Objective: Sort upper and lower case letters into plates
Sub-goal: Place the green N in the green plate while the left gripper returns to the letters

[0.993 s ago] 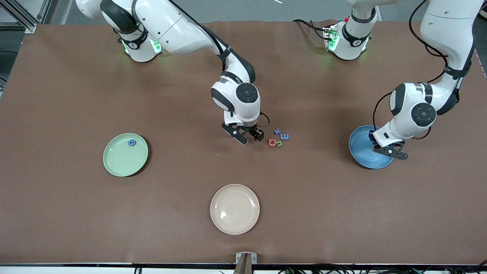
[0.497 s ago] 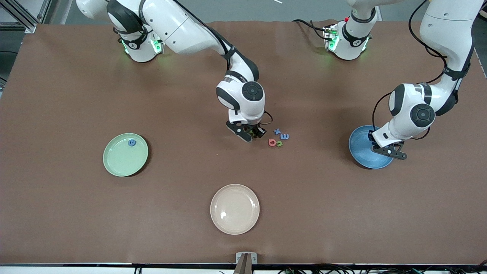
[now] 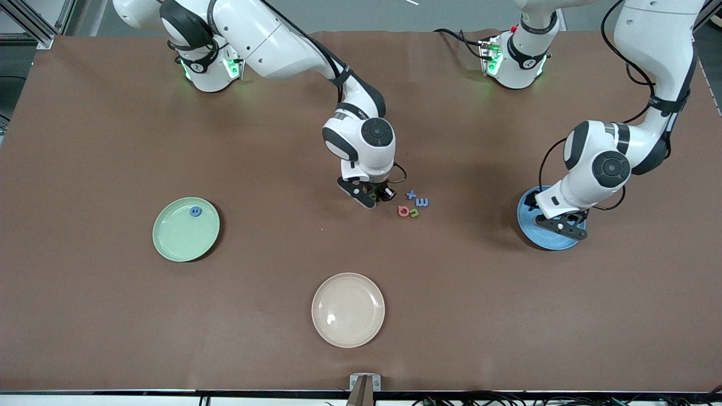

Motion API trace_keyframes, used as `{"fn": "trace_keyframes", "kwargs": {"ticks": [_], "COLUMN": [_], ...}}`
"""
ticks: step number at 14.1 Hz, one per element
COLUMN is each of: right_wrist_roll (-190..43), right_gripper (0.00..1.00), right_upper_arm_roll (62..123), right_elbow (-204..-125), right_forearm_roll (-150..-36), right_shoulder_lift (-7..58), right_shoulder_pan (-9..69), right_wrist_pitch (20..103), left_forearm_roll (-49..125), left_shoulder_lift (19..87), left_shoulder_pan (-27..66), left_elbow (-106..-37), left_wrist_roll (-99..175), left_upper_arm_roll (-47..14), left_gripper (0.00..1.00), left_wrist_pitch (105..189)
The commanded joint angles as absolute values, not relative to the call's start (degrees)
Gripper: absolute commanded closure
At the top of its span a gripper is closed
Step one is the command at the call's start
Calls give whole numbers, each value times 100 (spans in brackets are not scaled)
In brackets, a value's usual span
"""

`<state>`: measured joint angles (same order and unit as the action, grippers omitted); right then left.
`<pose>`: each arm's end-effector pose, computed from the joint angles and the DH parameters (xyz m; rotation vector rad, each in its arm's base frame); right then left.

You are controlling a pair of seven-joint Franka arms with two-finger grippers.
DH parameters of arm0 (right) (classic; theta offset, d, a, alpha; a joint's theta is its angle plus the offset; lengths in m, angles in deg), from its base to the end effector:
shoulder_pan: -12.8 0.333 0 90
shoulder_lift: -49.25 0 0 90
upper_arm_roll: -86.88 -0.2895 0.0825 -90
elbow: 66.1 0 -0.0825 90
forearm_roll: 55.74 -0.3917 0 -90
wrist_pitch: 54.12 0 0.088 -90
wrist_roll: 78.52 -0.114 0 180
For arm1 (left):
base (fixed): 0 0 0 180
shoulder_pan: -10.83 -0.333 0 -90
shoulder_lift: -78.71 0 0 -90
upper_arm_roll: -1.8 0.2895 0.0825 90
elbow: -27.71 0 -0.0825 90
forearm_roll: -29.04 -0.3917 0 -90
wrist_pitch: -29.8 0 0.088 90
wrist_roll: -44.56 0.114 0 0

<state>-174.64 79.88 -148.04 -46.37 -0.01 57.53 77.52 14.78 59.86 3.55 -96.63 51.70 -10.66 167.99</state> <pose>0.4549 0.5479 0.1534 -2.9393 1.0891 -0.0532 0.5491 -0.0503 0.1992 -2.9920 0.6041 0.1142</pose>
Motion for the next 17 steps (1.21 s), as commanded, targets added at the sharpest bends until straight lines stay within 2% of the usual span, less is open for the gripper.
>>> {"fn": "trace_keyframes", "kwargs": {"ticks": [1,6,9,12,17], "right_wrist_roll": [-17276,-14924,-13360,-11733,-9105], "right_gripper": [100,100,100,100,100], "right_upper_arm_roll": [7968,7906,7897,7897,7897], "right_elbow": [-14958,-17021,-17953,-18456,-19106], "right_forearm_roll": [-4493,-4564,-4572,-4590,-5038], "right_shoulder_lift": [231,2039,2796,3193,3291], "right_shoulder_pan": [5351,4007,3094,2135,606], "right_wrist_pitch": [7640,7745,7754,7780,8350], "left_forearm_roll": [1629,1796,1796,1796,1796], "left_shoulder_lift": [6079,5798,5657,5447,4823], "left_shoulder_pan": [345,424,581,924,1601], "left_elbow": [-9359,-9060,-8946,-8762,-8041], "left_wrist_roll": [4608,3237,2629,1997,889], "left_upper_arm_roll": [-1497,-2121,-2263,-2254,-2254], "left_gripper": [0,0,0,0,0], "left_wrist_pitch": [16279,16243,16243,16243,16243]}}
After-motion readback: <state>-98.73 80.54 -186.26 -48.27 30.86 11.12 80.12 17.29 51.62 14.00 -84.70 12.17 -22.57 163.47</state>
